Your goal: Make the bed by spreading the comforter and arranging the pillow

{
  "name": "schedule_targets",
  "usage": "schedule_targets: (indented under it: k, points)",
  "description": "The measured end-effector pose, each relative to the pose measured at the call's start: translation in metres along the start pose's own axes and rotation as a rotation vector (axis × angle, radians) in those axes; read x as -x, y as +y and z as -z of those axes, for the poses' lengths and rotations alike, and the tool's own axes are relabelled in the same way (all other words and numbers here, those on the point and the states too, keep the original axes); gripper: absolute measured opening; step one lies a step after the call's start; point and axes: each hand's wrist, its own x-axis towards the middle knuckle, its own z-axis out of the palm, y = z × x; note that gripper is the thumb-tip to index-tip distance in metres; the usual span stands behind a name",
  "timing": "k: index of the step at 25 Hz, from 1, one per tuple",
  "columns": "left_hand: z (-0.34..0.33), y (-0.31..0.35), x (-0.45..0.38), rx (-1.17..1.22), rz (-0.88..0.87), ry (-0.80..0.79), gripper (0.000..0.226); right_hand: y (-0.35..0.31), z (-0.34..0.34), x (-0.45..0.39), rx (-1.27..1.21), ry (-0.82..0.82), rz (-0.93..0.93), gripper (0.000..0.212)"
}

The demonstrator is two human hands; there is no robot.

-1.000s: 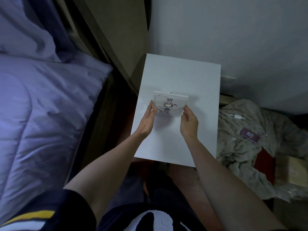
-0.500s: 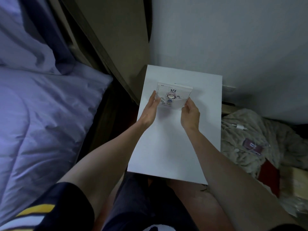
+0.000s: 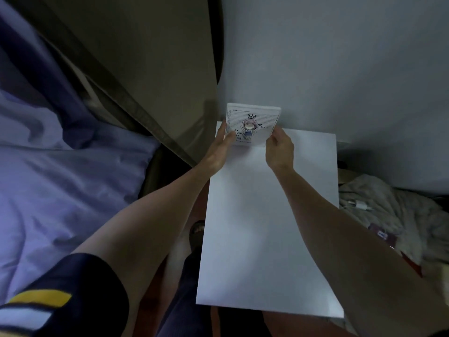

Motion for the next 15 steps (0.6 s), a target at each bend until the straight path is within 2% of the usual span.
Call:
schedule_targets:
  k: [9, 13, 15]
  points:
    - [0.013, -0.015, -0.005, -0.011, 0.045, -0.036, 0.069, 0.002, -0.011, 0.002, 0.000, -0.001, -0.023, 0.052]
    - [0.013, -0.010, -0.004, 0.014, 0.005, -0.005, 0.065, -0.007, -0.005, 0.007, 0.079, -0.003, -0.020, 0.046]
    - [0.016, -0.008, -0.008, 0.041, 0.044, 0.057, 0.069, -0.015, 0.004, 0.009, 0.119, 0.008, -0.115, 0.044]
